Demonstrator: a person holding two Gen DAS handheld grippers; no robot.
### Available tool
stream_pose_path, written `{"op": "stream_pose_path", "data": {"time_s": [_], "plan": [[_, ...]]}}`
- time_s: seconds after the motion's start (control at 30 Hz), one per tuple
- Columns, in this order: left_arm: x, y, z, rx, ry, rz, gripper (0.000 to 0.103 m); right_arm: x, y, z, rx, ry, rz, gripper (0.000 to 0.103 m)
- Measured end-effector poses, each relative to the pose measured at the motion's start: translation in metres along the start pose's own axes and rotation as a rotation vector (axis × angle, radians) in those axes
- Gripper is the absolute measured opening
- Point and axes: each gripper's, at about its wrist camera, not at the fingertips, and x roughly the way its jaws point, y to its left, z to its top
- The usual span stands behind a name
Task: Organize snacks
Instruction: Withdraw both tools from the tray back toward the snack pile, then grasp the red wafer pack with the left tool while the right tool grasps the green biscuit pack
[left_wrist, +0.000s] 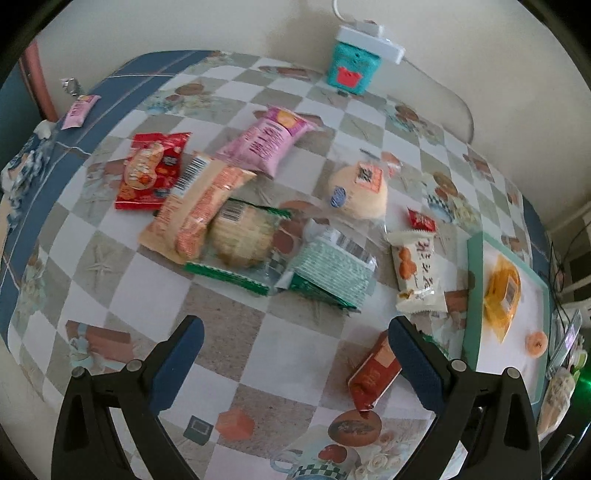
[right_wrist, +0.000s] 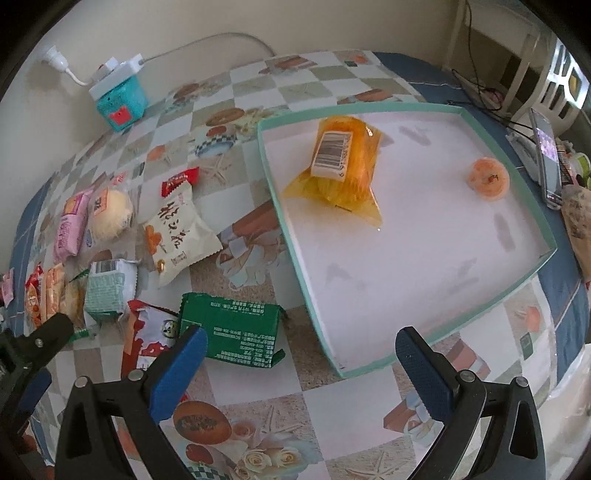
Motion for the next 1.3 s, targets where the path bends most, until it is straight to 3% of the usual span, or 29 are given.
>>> {"op": "stream_pose_path", "data": {"time_s": [0.3,0.53,0.87,1.13,1.3], "plan": [[0.008,-0.013,-0.003,0.056,0.028,-0.052,0.100,-0.005,-0.021,0.005,0.079,-0.027,-0.054,0.103],[0.020,-0.026,-0.008,0.117,0.082,-0.021,0.100,-0.007,-0.037,0.007,0.144,-0.032,-0.076,0.103],[0.025,-0.051,-0.016,0.239,0.081,0.004,0.098,-0.006,-0.040,0.007,0.157,-0.024,-0.069,0.103],[0.036,-0.069,-0.027,0.314,0.135,-0.038,0.058,-0.006,-0.041,0.007,0.157,-0.025,-0.067,0.103],[0.033,-0.073,-0.030,0.331,0.131,-0.064,0.046,-0.006,-0.040,0.007,0.150,-0.026,-0.065,0.103]]}}
